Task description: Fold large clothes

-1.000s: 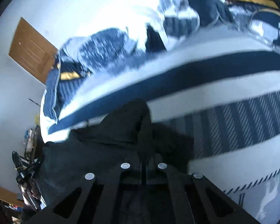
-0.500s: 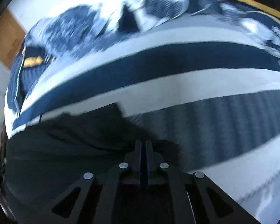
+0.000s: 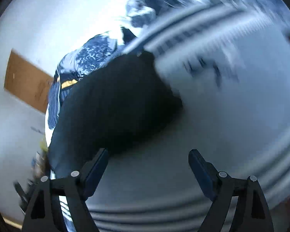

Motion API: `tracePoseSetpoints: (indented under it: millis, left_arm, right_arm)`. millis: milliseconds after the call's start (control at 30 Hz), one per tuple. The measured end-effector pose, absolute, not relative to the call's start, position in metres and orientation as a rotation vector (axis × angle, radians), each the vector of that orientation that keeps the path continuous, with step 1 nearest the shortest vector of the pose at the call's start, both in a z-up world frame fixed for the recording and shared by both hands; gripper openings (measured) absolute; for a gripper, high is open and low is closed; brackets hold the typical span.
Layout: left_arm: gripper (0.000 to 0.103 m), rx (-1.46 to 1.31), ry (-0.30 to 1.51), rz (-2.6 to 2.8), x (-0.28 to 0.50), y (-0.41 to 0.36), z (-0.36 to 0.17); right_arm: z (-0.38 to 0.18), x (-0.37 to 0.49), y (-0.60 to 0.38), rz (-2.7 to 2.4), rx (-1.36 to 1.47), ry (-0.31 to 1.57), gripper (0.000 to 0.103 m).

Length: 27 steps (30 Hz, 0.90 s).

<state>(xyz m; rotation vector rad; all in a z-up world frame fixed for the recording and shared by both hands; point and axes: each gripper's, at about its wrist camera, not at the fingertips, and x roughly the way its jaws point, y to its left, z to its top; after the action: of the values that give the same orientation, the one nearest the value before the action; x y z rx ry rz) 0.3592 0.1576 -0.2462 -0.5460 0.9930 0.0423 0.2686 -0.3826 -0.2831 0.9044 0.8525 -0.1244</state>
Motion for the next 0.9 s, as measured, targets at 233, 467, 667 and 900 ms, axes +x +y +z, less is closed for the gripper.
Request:
tracePoseSetpoints:
  millis: [233, 467, 667, 900]
  left_arm:
    - [0.082, -0.697, 0.991, 0.0, 0.37, 0.152, -0.258]
    - [0.081, -0.879, 1.063, -0.04, 0.427, 0.157, -0.289]
    - [0.032, -0.94, 1.008, -0.048, 0.455, 0.154, -0.282]
    - [0.003, -0.824, 0.954, -0.072, 0.423, 0.158, -0.229]
  right_arm:
    - [-0.268, 0.277, -0.385, -0.026, 0.929, 0.83, 0.087]
    - [-0.306, 0.326, -0.43, 0.047, 1.178, 0.804, 0.087]
    - [-0.346, 0.354, -0.461, 0.056, 1.376, 0.795, 0.044]
    - [-0.311, 0.342, -0.452, 0.098, 1.251, 0.755, 0.006]
